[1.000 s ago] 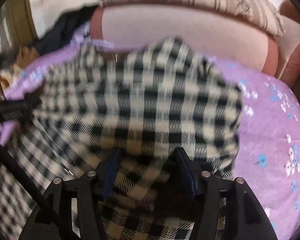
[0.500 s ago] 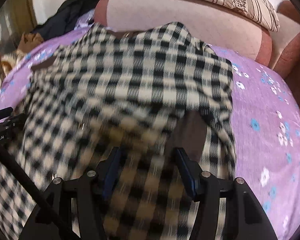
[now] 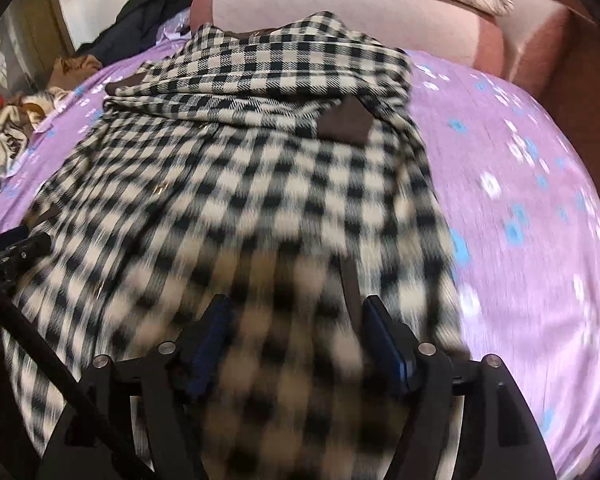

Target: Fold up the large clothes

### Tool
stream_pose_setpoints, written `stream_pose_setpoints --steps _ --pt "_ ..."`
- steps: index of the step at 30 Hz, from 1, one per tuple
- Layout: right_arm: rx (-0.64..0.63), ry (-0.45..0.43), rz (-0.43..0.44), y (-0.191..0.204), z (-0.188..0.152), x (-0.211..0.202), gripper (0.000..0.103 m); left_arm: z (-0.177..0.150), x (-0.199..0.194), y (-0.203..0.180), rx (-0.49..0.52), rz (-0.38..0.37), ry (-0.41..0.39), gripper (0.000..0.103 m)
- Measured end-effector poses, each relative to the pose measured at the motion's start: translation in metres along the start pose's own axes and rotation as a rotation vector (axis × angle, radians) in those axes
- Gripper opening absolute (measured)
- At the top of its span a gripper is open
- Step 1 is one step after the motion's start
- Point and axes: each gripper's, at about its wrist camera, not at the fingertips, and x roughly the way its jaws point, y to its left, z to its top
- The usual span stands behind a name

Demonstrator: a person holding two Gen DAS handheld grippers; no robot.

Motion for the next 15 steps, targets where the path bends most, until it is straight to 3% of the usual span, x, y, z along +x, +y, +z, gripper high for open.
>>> stream_pose_setpoints --steps 6,10,12,15 --pt "-0.064 -0.02 -0.039 0.015 -0.041 -0.03 0.072 -0.034 -0.031 0.011 -0.039 -0.055 0.026 0.063" --pt "-0.141 -0.059 -0.04 0.021 -0.057 -0.051 0.072 -0.043 -0.053 0.033 -0.09 -0.073 -0.007 0.063" --pt "-0.114 -0.101 0.043 0.009 -0.06 -0.072 0.073 -0.041 -0.064 0.047 -0.12 -0.05 -0.047 0.063" --pt "-0.026 -0.145 0.037 -0.016 -0.057 -0.087 0.073 -0.038 -0.064 0.061 -0.159 -0.03 -0.068 0.067"
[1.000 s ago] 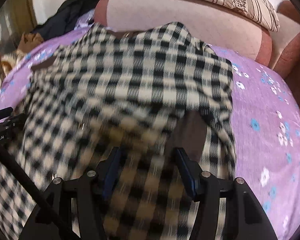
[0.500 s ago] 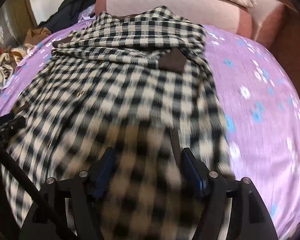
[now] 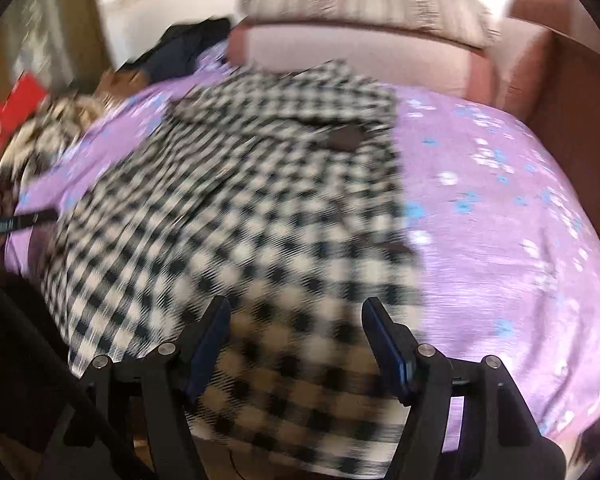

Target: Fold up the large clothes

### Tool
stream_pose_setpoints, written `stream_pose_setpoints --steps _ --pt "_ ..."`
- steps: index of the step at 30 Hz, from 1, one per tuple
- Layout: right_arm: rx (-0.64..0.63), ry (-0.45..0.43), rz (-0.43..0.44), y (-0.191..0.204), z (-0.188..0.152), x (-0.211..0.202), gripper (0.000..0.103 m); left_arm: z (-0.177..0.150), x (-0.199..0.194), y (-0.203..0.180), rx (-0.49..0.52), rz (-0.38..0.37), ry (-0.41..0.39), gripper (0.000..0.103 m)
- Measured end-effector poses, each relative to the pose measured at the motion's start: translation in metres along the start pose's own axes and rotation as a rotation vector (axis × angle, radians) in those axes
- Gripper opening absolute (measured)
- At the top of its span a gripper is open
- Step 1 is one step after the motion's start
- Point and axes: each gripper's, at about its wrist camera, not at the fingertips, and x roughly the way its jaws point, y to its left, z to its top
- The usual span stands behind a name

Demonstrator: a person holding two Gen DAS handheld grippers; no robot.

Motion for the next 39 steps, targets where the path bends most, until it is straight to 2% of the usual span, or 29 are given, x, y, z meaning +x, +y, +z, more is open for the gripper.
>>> stream_pose_setpoints --steps 2,4,6,10,12,13,14,15,16,17,20,23,24,28,32,33,34,35,36,37,38,39 --pt "0.073 0.004 -0.033 -0.025 0.001 0.002 0.073 0.004 0.008 0.009 -0.029 -0.009 0.008 0.067" --pt "0.154 0.026 -0.032 -0.045 -0.003 0.006 0.073 0.008 0.017 0.018 -0.057 -0.031 0.011 0.067" --pt "0.267 0.049 0.045 -0.07 -0.009 0.015 0.073 0.011 0.026 0.024 -0.071 -0.083 0.019 0.068" --pt "0.439 0.089 0.252 -0.092 -0.025 0.036 0.073 0.005 0.05 0.027 -0.138 -0.222 0.109 0.068" --pt "0.462 0.071 0.3 -0.092 -0.028 0.038 0.073 -0.001 0.047 0.02 -0.11 -0.232 0.081 0.068" --pt "0.46 0.072 0.329 -0.089 -0.028 0.038 0.072 -0.004 0.046 0.017 -0.093 -0.247 0.084 0.064" --pt "0.462 0.079 0.383 -0.085 -0.028 0.039 0.072 -0.006 0.043 0.015 -0.081 -0.258 0.079 0.056" --pt "0.466 0.094 0.446 -0.079 -0.029 0.042 0.071 -0.01 0.041 0.013 -0.066 -0.273 0.077 0.052" --pt "0.459 0.108 0.476 -0.073 -0.03 0.045 0.071 -0.013 0.04 0.013 -0.066 -0.297 0.082 0.041" --pt "0.434 0.122 0.496 -0.063 -0.031 0.046 0.071 -0.017 0.038 0.015 -0.081 -0.319 0.085 0.04" --pt "0.383 0.134 0.496 -0.047 -0.032 0.045 0.071 -0.025 0.034 0.02 -0.105 -0.333 0.074 0.04" --pt "0.378 0.137 0.487 -0.038 -0.038 0.044 0.07 -0.034 0.031 0.02 -0.093 -0.315 0.067 0.041" --pt "0.377 0.136 0.482 -0.038 -0.04 0.043 0.069 -0.036 0.029 0.021 -0.088 -0.31 0.065 0.043" --pt "0.392 0.135 0.47 -0.035 -0.043 0.041 0.064 -0.04 0.028 0.013 -0.06 -0.315 0.061 0.066" --pt "0.398 0.128 0.452 -0.04 -0.048 0.039 0.062 -0.044 0.028 -0.002 0.018 -0.244 0.052 0.068" --pt "0.389 0.123 0.44 -0.039 -0.049 0.038 0.062 -0.045 0.028 -0.007 0.043 -0.216 0.056 0.066" --pt "0.378 0.119 0.428 -0.037 -0.05 0.037 0.061 -0.046 0.028 -0.009 0.056 -0.177 0.055 0.051" --pt "0.353 0.116 0.397 -0.032 -0.049 0.036 0.057 -0.046 0.028 -0.009 0.061 -0.14 0.055 0.031" --pt "0.336 0.116 0.37 -0.03 -0.049 0.035 0.053 -0.045 0.028 -0.008 0.067 -0.103 0.055 0.024" --pt "0.317 0.117 0.339 -0.027 -0.047 0.036 0.038 -0.044 0.026 -0.005 0.056 -0.107 0.059 0.014" --pt "0.299 0.118 0.309 -0.026 -0.046 0.035 0.02 -0.041 0.025 -0.001 0.039 -0.117 0.065 0.008" --pt "0.305 0.12 0.31 -0.028 -0.046 0.036 0.019 -0.039 0.023 0.002 0.023 -0.125 0.07 0.007"
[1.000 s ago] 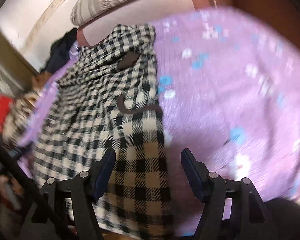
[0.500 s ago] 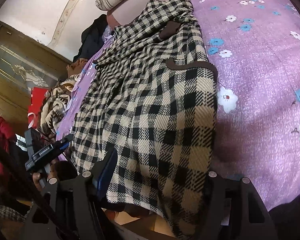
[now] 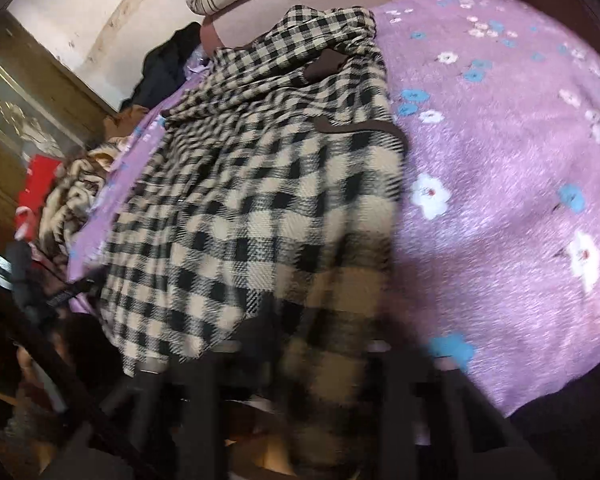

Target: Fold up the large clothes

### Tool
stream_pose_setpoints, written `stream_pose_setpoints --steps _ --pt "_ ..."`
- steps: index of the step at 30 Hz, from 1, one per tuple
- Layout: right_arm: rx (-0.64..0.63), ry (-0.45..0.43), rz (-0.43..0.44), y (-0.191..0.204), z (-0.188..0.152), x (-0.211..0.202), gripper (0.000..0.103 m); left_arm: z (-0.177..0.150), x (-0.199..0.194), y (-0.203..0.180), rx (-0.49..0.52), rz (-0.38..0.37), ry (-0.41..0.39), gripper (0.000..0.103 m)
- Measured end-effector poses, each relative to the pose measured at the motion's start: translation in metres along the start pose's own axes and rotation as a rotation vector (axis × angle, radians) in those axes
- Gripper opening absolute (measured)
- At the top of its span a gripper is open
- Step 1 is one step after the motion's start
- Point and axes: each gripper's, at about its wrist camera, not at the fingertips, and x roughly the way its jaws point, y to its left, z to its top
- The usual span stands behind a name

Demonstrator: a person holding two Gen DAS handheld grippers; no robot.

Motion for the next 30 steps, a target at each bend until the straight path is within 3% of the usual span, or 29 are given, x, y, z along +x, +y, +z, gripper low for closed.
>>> stream_pose_setpoints --steps 3,8,13,17,23,30 --pt "0.035 -0.011 0.034 -0.005 0.001 -0.008 0.013 -0.001 -0.014 0.002 -0.009 0.012 -0.009 0.006" --pt "0.052 -0.015 0.135 -0.003 -0.007 -0.034 0.011 -0.021 -0.043 -0.005 0.008 -0.039 -0.011 0.006" --pt "-0.015 0.048 0.18 0.013 -0.022 -0.046 0.011 -0.037 -0.055 -0.015 0.04 -0.064 -0.005 0.006" --pt "-0.072 0.065 0.183 0.02 -0.009 -0.048 0.011 -0.024 -0.065 -0.016 0.045 -0.104 -0.014 0.006" --pt "-0.155 -0.008 0.183 0.034 0.047 -0.056 0.011 0.032 -0.075 -0.027 0.075 -0.179 -0.069 0.006" --pt "-0.123 -0.136 0.132 0.043 0.161 -0.021 0.011 0.14 -0.051 -0.05 0.068 -0.168 -0.176 0.007"
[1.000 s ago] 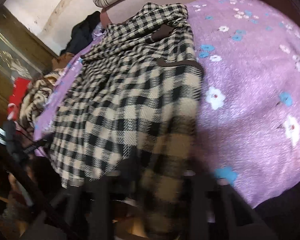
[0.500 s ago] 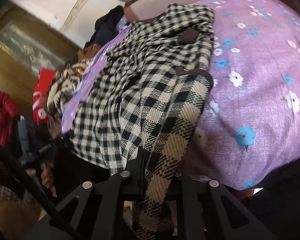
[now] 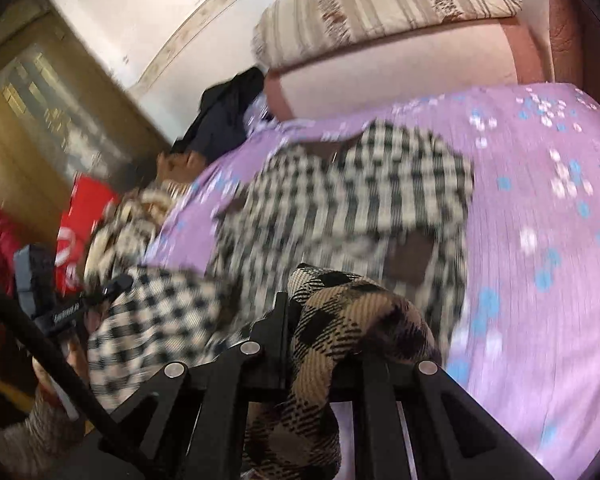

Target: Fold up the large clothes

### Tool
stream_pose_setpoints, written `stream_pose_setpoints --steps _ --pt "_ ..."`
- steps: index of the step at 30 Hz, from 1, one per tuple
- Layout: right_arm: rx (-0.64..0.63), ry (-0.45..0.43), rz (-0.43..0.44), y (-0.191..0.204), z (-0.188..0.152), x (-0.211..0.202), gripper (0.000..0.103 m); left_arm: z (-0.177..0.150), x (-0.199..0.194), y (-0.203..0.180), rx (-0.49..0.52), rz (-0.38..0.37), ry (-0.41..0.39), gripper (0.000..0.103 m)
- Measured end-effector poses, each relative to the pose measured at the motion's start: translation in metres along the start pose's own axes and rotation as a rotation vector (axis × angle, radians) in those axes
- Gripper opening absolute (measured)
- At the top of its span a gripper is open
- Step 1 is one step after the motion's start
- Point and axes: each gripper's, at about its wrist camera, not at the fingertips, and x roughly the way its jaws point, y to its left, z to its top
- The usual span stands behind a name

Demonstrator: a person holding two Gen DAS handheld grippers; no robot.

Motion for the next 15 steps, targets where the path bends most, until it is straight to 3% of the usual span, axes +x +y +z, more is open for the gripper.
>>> stream_pose_setpoints --steps 2,5,9,12,13,15 --pt "0.024 -0.026 -0.017 -0.006 0.025 0.015 0.011 0.023 0.017 0.002 -0.023 0.0 -0.006 0.007" --pt "0.062 -0.056 -0.067 -0.021 0.063 0.048 0.012 0.063 0.054 0.011 -0.071 0.057 -0.033 0.007" --pt "0.121 -0.052 -0.117 -0.048 0.093 0.09 0.012 0.095 0.105 0.033 -0.129 0.155 -0.031 0.007" --pt "0.177 -0.049 -0.132 -0.073 0.104 0.111 0.019 0.109 0.137 0.05 -0.134 0.269 -0.047 0.008" --pt "0.2 -0.045 -0.123 -0.08 0.106 0.116 0.022 0.111 0.144 0.057 -0.139 0.287 -0.059 0.011" --pt "0.232 -0.034 -0.102 -0.095 0.112 0.124 0.024 0.111 0.151 0.068 -0.165 0.264 -0.061 0.029"
